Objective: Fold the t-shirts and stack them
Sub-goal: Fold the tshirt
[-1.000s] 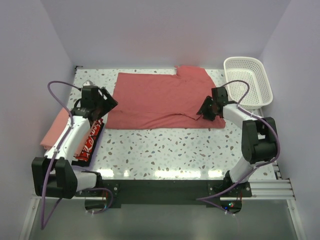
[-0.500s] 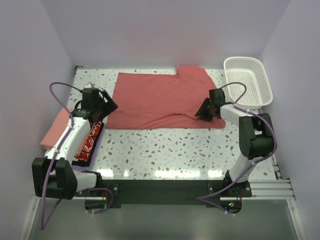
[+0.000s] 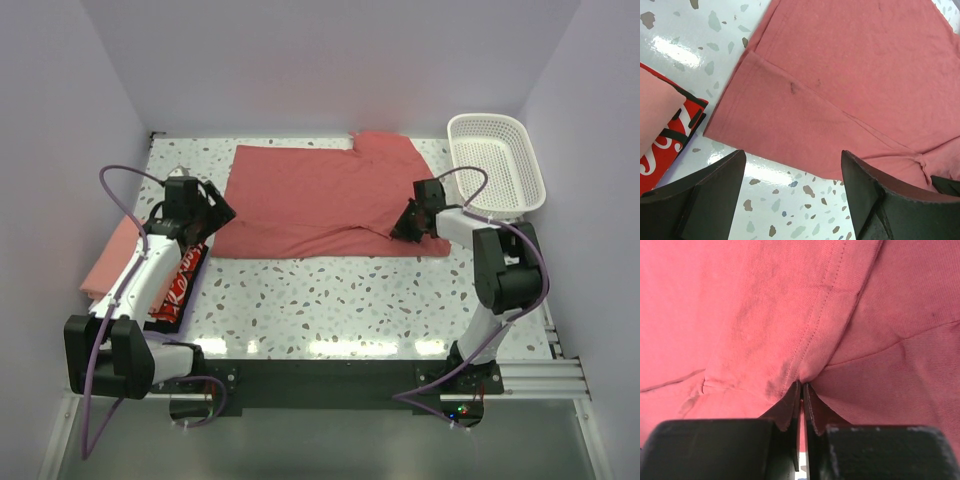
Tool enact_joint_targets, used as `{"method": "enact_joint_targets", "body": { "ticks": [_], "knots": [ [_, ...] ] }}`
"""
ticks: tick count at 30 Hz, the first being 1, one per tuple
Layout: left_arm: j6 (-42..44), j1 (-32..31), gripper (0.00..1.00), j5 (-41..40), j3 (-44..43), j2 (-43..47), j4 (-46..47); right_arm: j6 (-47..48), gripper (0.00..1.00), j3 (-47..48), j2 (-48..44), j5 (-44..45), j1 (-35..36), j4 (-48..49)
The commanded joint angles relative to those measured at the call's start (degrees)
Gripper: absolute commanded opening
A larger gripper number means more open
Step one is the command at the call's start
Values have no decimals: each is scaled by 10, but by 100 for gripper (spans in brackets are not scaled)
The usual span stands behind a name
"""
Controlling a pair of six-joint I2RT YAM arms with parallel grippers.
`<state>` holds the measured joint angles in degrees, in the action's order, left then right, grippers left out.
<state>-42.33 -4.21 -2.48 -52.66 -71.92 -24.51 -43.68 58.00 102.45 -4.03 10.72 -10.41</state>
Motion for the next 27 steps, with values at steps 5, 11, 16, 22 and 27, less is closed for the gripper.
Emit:
{"method": "enact_joint_targets", "body": {
  "ticks": [5, 11, 16, 22, 27],
  "knots": [
    [10, -1, 81, 9, 4, 2, 20, 0, 0, 63, 18, 2, 10, -3],
    [8, 0, 81, 16, 5, -2, 23, 6, 0, 133, 47, 0, 16, -21],
    [8, 0, 81, 19, 1, -9, 22, 19, 0, 208, 98, -12, 23, -38],
    [9, 0, 81, 22, -4, -14, 20, 37, 0, 272, 142, -13, 38, -47],
    [8, 0, 81, 22, -2, -19, 18, 53, 0, 309, 179, -18, 47, -50]
  ]
}}
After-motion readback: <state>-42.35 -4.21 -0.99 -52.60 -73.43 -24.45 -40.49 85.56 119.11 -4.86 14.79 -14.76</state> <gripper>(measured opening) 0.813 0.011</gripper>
